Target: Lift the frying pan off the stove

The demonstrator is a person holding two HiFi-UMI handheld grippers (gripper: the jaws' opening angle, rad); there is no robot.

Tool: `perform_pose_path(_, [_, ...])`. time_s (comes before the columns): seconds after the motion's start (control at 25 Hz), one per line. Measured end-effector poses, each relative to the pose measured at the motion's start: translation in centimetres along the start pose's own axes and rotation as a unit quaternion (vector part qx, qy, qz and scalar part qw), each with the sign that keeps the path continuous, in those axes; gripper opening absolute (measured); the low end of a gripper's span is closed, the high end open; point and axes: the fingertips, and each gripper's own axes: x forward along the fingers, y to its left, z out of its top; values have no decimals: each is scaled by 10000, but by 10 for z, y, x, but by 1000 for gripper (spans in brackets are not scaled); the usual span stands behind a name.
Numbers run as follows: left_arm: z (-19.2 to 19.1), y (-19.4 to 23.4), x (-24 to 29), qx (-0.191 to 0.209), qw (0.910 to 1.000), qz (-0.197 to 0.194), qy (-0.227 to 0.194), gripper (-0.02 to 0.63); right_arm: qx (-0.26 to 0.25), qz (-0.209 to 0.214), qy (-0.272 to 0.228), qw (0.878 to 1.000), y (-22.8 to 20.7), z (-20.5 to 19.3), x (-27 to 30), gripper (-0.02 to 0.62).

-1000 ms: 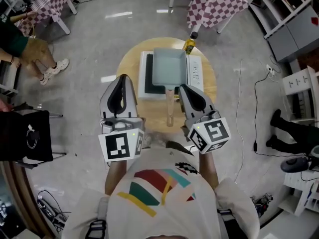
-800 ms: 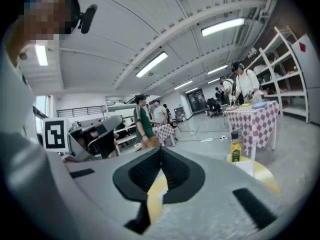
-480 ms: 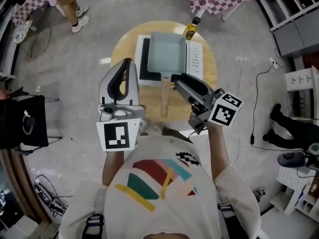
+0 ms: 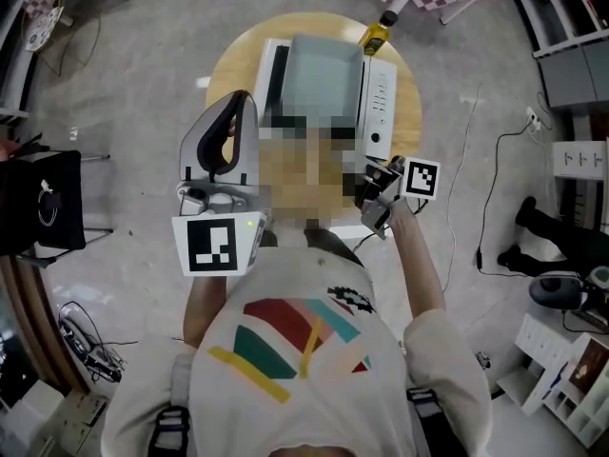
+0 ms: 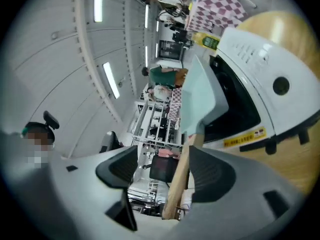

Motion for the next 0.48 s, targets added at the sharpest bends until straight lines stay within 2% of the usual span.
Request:
perform_pose_path(0.24, [-9,-1,3,39,9999,71,129,6,961,278,532,9936,-36,-27,21,285])
perform_pose_path(0.48, [-19,-2,5,22,9996,85,277,6,1581,609,632,9835,-47,-37,45,284])
